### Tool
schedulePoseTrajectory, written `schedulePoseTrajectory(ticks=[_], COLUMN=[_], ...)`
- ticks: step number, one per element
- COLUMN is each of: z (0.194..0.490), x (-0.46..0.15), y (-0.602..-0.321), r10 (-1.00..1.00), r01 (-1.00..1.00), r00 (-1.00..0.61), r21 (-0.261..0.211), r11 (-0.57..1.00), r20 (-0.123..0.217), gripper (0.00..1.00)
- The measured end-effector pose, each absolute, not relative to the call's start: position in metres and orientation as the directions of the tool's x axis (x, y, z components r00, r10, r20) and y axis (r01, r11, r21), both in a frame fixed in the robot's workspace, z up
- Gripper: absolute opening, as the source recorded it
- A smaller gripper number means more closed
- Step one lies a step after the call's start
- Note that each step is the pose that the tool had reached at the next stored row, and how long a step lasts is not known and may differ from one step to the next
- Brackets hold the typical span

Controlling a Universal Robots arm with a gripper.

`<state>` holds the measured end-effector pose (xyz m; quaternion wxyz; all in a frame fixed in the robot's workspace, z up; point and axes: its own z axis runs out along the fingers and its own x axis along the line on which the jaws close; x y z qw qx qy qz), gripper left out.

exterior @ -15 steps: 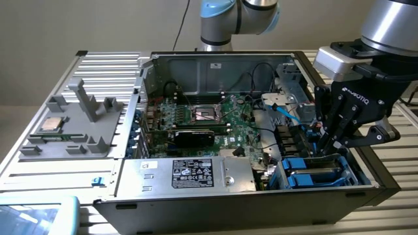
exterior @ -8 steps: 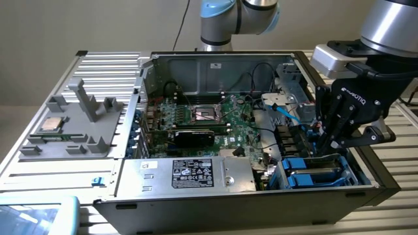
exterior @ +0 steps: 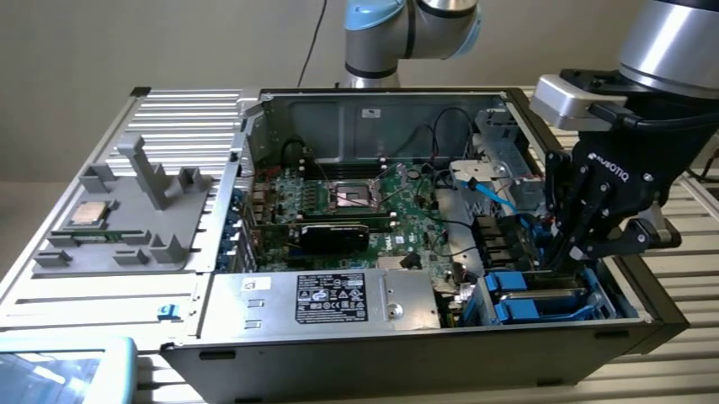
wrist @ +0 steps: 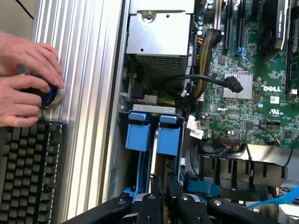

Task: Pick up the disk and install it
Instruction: 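Insert the first disk wire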

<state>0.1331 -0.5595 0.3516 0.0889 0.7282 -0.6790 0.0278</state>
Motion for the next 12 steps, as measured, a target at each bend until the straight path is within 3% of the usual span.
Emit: schedulePoseTrajectory(ticks=[12], z=[0.3463], x=[0.1336], y=[-0.5569], r10=[-0.984], r01=[-0.994], r00=[0.049], r21=[0.102], r11=[-0.032], r20=[0.174], gripper=[0.16])
